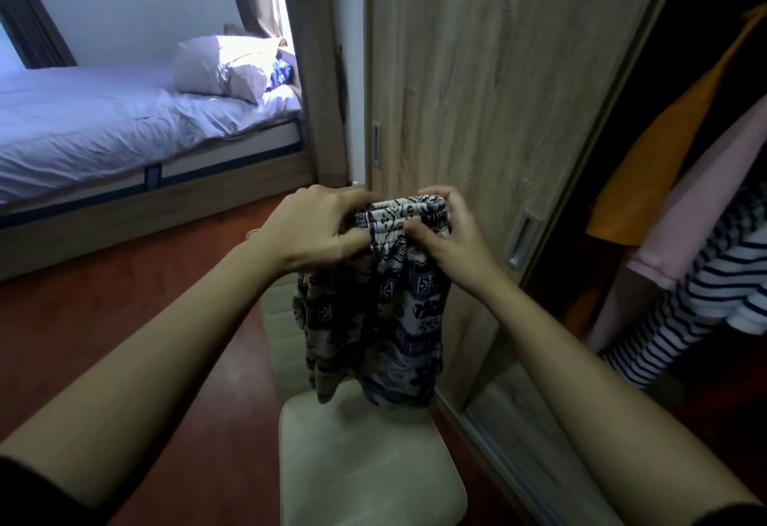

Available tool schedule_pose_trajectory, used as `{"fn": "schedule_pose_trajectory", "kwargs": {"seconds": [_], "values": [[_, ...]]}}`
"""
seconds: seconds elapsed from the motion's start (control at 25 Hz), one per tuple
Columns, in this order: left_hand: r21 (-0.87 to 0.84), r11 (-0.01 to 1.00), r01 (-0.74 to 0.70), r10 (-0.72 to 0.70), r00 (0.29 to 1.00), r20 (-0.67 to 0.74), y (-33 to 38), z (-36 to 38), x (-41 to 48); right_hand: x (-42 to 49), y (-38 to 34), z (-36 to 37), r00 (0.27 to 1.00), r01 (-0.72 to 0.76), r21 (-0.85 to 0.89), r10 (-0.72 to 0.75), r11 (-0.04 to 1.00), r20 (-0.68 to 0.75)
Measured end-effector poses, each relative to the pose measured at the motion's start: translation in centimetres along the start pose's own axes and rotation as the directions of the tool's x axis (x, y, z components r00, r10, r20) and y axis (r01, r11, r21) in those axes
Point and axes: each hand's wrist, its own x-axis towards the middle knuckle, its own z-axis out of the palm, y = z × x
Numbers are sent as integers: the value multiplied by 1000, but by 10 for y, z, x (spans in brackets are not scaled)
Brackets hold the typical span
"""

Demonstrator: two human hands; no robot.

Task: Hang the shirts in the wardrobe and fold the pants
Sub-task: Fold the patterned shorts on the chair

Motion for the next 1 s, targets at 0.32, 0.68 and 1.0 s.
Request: {"fn": "schedule_pose_trajectory", "kwargs": {"seconds": [0.32, 0.68, 1.0], "values": [[189, 972, -142, 152, 988, -40, 6, -27, 40, -34, 87, -13, 980, -167, -166, 182, 972, 78], [77, 989, 125, -118, 990, -82, -62, -77, 14, -97, 182, -15, 913, -390, -323, 407, 862, -15], [83, 830, 552, -553, 833, -10, -144, 27, -86, -99, 192, -30, 921, -313, -636, 388, 705, -24]]}}
